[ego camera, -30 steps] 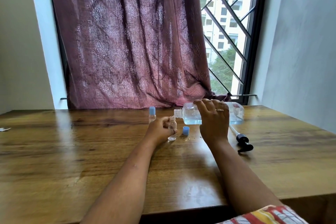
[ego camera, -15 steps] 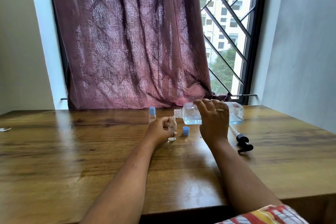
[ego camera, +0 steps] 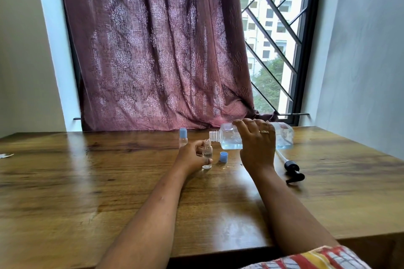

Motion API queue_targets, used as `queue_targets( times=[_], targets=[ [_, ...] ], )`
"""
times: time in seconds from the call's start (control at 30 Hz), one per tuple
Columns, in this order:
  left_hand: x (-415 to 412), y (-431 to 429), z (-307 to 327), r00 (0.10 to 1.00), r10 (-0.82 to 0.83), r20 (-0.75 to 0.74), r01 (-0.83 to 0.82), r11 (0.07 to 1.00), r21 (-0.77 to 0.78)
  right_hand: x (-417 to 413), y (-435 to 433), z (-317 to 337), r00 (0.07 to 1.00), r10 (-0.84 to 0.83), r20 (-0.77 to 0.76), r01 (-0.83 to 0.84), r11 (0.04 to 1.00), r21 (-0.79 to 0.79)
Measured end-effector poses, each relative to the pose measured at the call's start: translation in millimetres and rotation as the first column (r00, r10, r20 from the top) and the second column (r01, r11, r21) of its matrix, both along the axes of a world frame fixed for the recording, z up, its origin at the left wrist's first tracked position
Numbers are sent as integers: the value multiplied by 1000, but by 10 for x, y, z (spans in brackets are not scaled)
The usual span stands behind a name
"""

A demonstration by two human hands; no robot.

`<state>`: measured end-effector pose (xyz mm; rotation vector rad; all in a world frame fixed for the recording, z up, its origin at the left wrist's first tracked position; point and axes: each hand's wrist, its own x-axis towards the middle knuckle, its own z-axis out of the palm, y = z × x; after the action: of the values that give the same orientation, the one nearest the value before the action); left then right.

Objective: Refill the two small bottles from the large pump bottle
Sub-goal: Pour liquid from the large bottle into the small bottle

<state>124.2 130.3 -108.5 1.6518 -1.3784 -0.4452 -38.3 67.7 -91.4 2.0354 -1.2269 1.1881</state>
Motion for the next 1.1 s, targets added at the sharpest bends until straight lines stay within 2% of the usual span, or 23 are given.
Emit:
queue_targets(
  times=[1.1],
  targets=[
    [-10, 10, 3, 1000, 13, -15, -13, 1000, -8, -7, -5, -10, 1000, -15, 8, 15, 999, -33]
  ],
)
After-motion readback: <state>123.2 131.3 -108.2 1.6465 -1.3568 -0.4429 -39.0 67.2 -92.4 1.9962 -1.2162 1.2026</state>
